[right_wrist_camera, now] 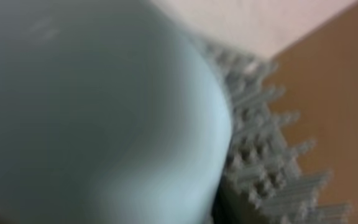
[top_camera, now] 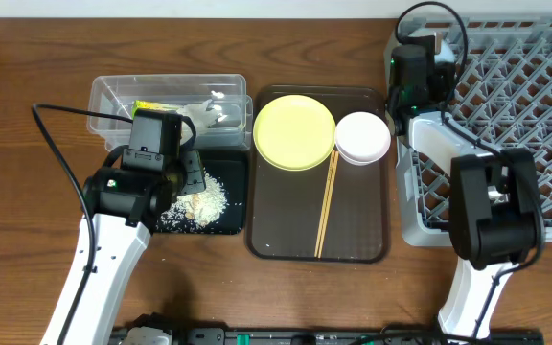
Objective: Sort waste into correct bins and load items into the dishwasher rack
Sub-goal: 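Grasp pink bowl on brown tray with right gripper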
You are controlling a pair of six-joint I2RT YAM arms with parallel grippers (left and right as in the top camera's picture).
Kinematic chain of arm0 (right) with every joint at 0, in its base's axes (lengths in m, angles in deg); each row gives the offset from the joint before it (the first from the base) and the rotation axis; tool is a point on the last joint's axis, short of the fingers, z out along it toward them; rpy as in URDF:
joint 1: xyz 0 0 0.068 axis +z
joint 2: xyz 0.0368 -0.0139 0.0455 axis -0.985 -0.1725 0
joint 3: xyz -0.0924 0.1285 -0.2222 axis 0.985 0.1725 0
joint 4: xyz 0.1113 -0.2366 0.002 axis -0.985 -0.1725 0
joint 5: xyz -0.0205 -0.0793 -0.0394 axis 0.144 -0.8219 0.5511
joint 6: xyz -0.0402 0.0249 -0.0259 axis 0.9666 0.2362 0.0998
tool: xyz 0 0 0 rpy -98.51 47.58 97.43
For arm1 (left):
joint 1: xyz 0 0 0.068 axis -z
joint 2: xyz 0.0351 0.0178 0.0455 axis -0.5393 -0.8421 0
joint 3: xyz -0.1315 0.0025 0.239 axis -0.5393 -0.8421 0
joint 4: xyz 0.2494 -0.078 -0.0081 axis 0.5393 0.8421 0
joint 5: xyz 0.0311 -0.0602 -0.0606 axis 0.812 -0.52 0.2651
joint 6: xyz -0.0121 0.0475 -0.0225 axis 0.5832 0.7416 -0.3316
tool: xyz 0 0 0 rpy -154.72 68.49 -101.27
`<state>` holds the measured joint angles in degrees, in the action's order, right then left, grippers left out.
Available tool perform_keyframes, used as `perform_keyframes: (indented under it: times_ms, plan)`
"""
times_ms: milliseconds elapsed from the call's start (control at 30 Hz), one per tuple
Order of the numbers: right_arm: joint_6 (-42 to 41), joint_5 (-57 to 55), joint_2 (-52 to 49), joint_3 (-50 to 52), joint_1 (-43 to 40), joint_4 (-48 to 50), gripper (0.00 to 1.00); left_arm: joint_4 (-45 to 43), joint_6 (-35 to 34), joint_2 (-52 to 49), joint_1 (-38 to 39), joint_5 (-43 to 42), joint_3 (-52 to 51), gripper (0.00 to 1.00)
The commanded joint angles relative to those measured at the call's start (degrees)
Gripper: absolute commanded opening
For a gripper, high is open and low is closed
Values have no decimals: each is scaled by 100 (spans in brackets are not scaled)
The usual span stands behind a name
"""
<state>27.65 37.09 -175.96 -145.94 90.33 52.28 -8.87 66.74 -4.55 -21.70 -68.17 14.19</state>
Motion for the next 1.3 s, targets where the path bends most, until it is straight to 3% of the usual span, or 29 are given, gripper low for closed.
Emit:
perform_keyframes:
  times_ms: [0, 200, 367, 467, 667, 900, 1267]
  plan:
    - [-446, 863, 479, 46, 103, -522, 44, 20, -9, 13, -26, 68, 42, 46]
    - [-911, 1786, 1281, 46, 109, -1860, 60, 17, -9, 13, -26, 68, 42, 46]
    - [-1027, 3571, 1836, 46, 243, -2898, 59, 17, -9, 13, -26, 68, 42, 46]
    - [-1700, 4201, 1941, 46, 352, -3464, 58, 17, -11, 13, -26, 68, 42, 47]
    - [-2916, 4170, 1746, 81, 518, -4205, 49, 17, -9, 13, -26, 68, 42, 46]
    - [-3899, 3628, 1434, 109, 590, -4883, 48, 22, -9, 13, -26, 68, 42, 47]
    - [-4216, 3722, 1141, 164, 667, -5073, 47, 22, -11, 13, -26, 68, 42, 47]
